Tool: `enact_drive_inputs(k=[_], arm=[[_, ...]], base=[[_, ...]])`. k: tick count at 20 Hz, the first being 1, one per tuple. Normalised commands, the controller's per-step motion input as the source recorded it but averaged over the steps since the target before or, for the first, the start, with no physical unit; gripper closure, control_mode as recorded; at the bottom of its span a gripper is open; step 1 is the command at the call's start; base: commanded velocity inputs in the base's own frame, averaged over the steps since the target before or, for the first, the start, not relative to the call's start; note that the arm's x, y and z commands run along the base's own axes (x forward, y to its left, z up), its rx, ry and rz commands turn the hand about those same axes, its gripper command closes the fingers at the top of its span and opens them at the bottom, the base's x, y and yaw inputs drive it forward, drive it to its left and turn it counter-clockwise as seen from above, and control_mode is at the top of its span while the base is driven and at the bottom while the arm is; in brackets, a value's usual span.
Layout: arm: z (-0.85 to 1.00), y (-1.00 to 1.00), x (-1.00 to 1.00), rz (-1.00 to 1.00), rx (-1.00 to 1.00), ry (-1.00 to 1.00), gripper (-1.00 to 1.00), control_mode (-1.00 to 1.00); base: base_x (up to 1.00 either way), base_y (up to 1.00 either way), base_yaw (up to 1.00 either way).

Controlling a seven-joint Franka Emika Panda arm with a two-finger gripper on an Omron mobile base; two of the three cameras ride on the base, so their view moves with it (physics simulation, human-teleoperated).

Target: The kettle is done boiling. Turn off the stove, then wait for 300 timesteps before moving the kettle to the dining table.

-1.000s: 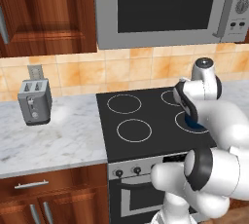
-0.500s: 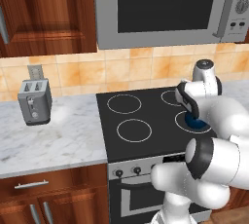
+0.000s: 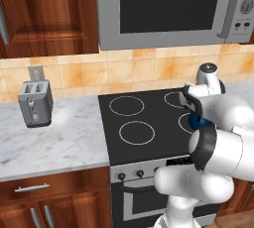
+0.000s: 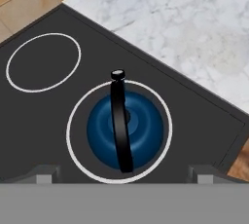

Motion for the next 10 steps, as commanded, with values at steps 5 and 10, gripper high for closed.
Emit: enact_drive_inputs(k=[5,10], arm=[[-0.16,-0.07,0.24,0.00,0.00,0.00,-1.00,-1.00],[-0.17,-0.14,0.18,0.00,0.00,0.00,-1.00,-1.00]], base=[[0.00,0.00,0.00],[0.00,0.00,0.00]])
